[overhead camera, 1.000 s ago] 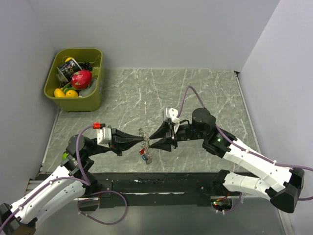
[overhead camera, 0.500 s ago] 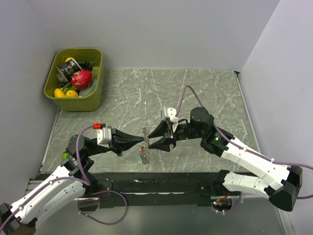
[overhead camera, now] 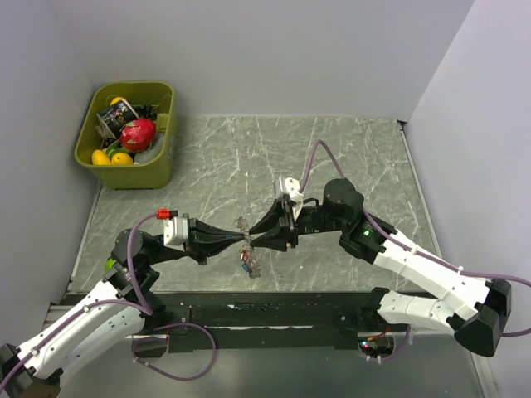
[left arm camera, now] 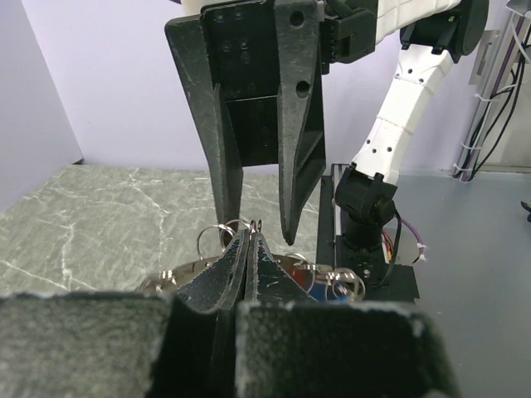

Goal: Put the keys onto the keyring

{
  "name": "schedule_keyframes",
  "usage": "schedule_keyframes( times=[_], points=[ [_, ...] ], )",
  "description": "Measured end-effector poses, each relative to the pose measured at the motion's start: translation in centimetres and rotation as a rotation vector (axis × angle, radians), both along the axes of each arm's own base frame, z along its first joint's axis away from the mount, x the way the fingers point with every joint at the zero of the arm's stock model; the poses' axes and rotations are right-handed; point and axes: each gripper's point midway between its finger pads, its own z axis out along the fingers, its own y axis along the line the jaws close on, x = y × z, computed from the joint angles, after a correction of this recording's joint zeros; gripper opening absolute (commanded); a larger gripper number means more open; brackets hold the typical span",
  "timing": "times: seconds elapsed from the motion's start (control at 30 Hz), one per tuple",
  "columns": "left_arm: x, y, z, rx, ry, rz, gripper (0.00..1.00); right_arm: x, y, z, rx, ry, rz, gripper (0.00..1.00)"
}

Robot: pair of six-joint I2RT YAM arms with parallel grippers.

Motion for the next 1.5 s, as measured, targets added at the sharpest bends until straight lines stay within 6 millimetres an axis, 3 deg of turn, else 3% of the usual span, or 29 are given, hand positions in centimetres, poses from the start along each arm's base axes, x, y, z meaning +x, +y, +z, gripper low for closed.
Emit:
schedule_keyframes(
  times=[0.2, 0.4, 0.6, 0.63, 0.67, 0.73, 0.77, 0.87, 0.97, 1.1, 1.2, 1.37, 1.5],
  points=[
    [0.0, 0.0, 0.0, 0.001, 0.002, 0.002, 0.01, -0.3, 0.4, 0.5, 0.016, 0.019, 0.03, 0.27],
    [0.0, 0.0, 0.0, 0.001, 0.002, 0.002, 0.01, -0.3, 0.6, 0.8, 0.021, 0.025, 0.04, 0.0],
    [0.1, 0.0, -0.1, 0.001, 0.003, 0.003, 0.02, -0.3, 0.6, 0.7, 0.019, 0.026, 0.04, 0.0],
    [0.1, 0.0, -0.1, 0.002, 0.004, 0.003, 0.04, -0.3, 0.6, 0.7, 0.018, 0.026, 0.041, 0.0],
    [0.1, 0.0, -0.1, 0.004, 0.005, 0.004, 0.19, -0.3, 0.6, 0.7, 0.018, 0.025, 0.04, 0.0],
    [0.1, 0.0, -0.2, 0.011, 0.01, 0.007, 0.35, -0.2, 0.6, 0.6, 0.01, 0.023, 0.038, 0.0],
    [0.2, 0.0, -0.2, 0.015, 0.015, 0.012, 0.47, -0.2, 0.5, 0.4, 0.002, 0.027, 0.035, 0.0],
    [0.4, 0.2, 1.0, 0.026, 0.022, 0.032, 0.62, -0.1, 0.3, 0.1, -0.029, 0.024, 0.027, 0.0],
    [0.1, 0.6, 2.9, 0.036, 0.011, 0.039, 0.67, 0.1, 0.1, 0.0, -0.058, 0.006, 0.017, 0.0],
    [-0.4, 1.0, 4.7, 0.067, -0.016, 0.039, 0.66, 0.2, -0.2, 0.2, -0.093, -0.027, 0.02, 0.0],
    [-0.4, 0.6, 4.5, 0.142, -0.006, 0.012, 0.61, 0.2, -0.3, 0.2, -0.124, -0.044, 0.028, 0.0],
    [0.4, -0.7, 2.5, 0.276, 0.046, -0.042, 0.48, 0.3, -0.3, -0.7, -0.178, -0.042, 0.048, 0.0],
    [0.7, -1.3, 0.5, 0.356, 0.089, -0.077, 0.44, 0.1, -0.6, -1.7, -0.216, -0.028, 0.058, 0.0]
  ],
)
